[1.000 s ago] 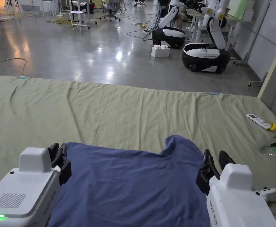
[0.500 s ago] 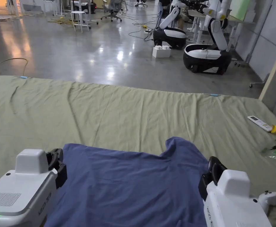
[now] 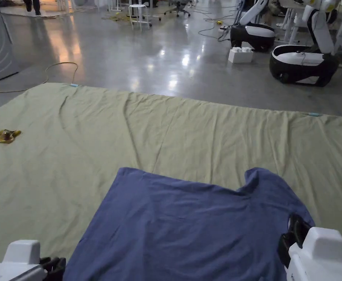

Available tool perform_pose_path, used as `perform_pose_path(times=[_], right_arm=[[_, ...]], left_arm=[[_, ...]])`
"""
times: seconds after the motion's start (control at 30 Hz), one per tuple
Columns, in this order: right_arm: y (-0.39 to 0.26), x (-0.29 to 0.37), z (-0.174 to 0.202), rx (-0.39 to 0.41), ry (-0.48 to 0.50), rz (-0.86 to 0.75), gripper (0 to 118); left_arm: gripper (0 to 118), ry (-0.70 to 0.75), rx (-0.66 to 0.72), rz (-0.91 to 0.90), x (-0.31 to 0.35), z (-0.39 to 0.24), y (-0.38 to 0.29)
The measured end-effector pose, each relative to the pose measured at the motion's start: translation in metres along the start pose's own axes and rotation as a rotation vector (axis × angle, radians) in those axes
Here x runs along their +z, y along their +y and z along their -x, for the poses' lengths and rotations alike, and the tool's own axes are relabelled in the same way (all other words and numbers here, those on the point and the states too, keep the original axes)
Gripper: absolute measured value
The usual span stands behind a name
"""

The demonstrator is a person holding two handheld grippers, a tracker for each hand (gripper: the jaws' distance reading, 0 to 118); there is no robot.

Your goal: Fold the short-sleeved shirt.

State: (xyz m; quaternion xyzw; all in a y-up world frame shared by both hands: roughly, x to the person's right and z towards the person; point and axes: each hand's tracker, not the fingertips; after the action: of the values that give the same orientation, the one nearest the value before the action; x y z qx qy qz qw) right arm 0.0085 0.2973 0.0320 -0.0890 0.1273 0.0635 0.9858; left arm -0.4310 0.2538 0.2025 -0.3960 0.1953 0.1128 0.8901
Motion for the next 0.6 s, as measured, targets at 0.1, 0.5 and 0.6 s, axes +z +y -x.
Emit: perform_pose_path(times=[0.1, 0.5, 0.6], right_arm=[[-0.005, -0.002, 0.002, -0.002, 0.009, 0.023, 1], [-0.017, 0.004, -0.005, 0.034, 0.003, 0.076, 1], [-0.021, 0.007, -0.012, 0.034, -0.009, 0.090, 1]], left_arm=[[58, 0.007, 0.054, 0.065, -0.020, 0.014, -0.008], [46, 0.048, 0.016, 0.185, -0.078, -0.002, -0.018], [11, 0.012, -0.035, 0.159, -0.072, -0.013, -0.025]])
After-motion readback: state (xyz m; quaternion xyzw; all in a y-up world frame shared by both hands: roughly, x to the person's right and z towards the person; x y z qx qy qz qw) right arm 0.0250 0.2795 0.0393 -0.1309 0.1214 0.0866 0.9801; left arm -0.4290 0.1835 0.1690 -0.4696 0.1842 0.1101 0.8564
